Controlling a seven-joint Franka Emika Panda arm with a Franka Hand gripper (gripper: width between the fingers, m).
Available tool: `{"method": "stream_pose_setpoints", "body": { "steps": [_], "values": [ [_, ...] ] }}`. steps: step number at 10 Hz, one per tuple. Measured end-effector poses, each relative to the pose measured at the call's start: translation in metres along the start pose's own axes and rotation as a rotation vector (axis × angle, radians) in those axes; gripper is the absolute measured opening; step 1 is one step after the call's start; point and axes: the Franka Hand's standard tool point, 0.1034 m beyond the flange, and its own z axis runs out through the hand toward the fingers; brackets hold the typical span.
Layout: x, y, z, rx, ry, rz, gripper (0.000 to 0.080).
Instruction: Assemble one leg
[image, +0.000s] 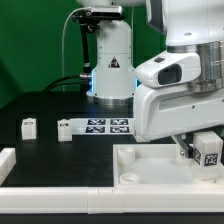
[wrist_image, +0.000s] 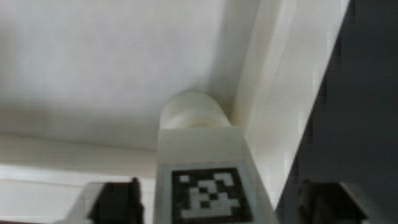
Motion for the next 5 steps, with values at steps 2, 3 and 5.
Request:
{"method": "stream_pose_setpoints", "body": {
  "steps": [2, 3, 5],
  "values": [
    [-0.0003, 0.0027, -0.0001, -0.005, 0.000, 0.000, 0.0294],
    [-0.0003, 0.0027, -0.0001, -0.004, 0.000, 0.014, 0.0294],
    [0.0003, 0.0036, -0.0006, -0.001, 0.008, 0.081, 0.0294]
  ]
}}
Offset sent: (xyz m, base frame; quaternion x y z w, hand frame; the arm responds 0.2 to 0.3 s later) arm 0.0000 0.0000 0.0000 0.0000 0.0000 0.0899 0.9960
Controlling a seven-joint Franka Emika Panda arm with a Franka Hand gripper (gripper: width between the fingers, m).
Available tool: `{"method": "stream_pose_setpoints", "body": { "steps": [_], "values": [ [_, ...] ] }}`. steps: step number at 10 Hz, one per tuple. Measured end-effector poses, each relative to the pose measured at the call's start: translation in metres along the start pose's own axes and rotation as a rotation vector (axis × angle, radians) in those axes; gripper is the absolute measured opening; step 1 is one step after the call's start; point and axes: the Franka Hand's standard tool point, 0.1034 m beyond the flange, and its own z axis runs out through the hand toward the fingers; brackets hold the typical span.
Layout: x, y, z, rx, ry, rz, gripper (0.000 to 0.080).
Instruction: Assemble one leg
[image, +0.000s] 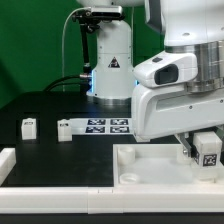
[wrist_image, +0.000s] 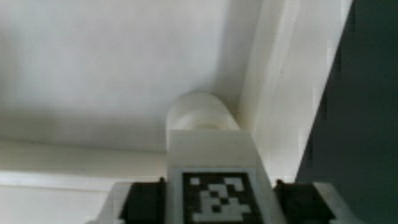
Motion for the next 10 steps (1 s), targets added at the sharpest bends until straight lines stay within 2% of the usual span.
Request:
{"method": "stream_pose_setpoints", "body": {
  "steps": [1, 4, 7, 10],
  "values": [
    [-0.001, 0.003, 0.000, 0.013, 0.025, 0.189, 0.0294],
    [-0.001, 0.000, 0.000, 0.025, 0.049, 0.574, 0.0294],
    [-0.003, -0.006, 0.003, 0.036, 0.054, 0.971, 0.0294],
    [-0.005, -0.017, 0.006, 0.059, 0.040, 1.324, 0.0293]
  ]
}}
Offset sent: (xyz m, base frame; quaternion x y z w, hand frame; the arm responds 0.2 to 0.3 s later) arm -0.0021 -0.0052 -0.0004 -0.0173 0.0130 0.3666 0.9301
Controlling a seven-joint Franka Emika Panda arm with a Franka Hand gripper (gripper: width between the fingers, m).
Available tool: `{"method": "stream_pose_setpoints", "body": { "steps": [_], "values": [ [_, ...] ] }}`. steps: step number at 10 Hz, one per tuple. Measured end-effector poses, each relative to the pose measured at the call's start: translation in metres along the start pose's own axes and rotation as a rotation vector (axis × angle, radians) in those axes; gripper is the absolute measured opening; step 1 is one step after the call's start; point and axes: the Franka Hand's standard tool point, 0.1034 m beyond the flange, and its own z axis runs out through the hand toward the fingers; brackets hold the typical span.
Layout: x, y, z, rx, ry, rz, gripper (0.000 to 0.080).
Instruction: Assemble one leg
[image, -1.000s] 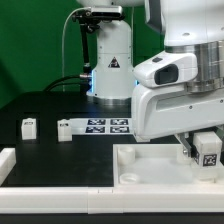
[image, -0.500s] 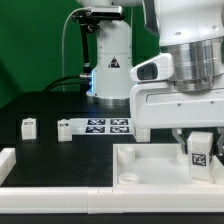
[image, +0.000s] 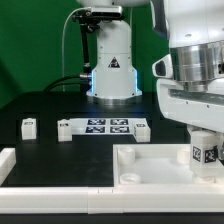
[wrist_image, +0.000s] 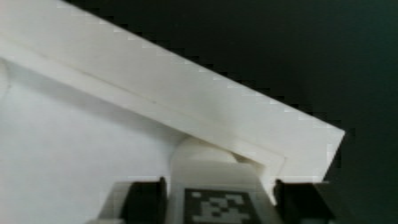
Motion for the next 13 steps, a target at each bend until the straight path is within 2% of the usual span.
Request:
{"method": "stream_pose_setpoints", "body": {
  "steps": [1, 3, 4, 5, 6, 7, 10, 12, 13],
  "values": [
    [-0.002, -0.001, 0.000, 0.003, -0.007, 0.081, 0.0293],
    [-0.003, -0.001, 0.001, 0.004, -0.010, 0.014, 0.0299],
    [-0.003, -0.001, 0.001, 0.004, -0.011, 0.007, 0.0491],
    [-0.002, -0.002, 0.000, 0.006, -0.010, -0.096, 0.0597],
    [0.000, -0.002, -0.001, 0.007, -0.009, -0.239, 0.0597],
    [0.002, -0.001, -0.001, 0.008, -0.007, -0.368, 0.0638],
    [0.015, 0.003, 0.000, 0.008, -0.002, -0.814, 0.0649],
    [0.017, -0.003, -0.001, 0.014, 0.071, -1.108, 0.0649],
    [0.014, -0.008, -0.002, 0.008, 0.131, -1.279, 0.0649]
  ]
}}
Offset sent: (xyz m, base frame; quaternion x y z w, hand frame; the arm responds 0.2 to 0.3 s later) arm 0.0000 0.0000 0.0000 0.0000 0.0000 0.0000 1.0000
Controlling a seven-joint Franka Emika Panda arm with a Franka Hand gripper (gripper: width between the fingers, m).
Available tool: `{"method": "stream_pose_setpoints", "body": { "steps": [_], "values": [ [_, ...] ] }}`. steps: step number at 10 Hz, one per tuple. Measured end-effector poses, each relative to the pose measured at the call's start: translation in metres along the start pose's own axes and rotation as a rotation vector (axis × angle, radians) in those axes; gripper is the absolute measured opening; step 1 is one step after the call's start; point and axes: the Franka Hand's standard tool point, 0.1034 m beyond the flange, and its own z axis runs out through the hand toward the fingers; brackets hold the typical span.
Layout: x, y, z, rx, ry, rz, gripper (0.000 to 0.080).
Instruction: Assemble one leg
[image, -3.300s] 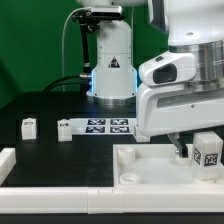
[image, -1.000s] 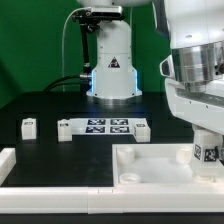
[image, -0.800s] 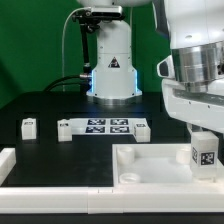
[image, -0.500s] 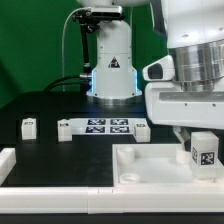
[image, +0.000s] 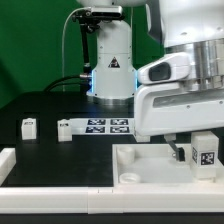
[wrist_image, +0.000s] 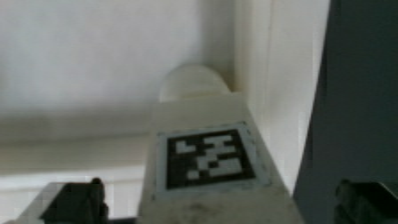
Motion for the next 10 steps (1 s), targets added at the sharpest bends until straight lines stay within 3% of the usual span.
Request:
{"method": "stream_pose_setpoints", "body": {
  "steps": [1, 3, 5, 6, 7, 10],
  "values": [
    [0.0007, 0.0023, -0.0002, -0.009, 0.006, -0.133, 0.0649],
    [0.0003, 0.0027, 0.0003, -0.009, 0.004, -0.135, 0.0649],
    [0.0001, 0.0027, 0.0005, -0.009, 0.004, -0.135, 0.0397],
    [0.0001, 0.0028, 0.0005, -0.010, 0.004, -0.135, 0.0397],
    [0.0001, 0.0028, 0.0005, -0.010, 0.004, -0.135, 0.0288],
    [0.0002, 0.0036, 0.0006, -0.006, 0.007, -0.046, 0.0288]
  ]
}}
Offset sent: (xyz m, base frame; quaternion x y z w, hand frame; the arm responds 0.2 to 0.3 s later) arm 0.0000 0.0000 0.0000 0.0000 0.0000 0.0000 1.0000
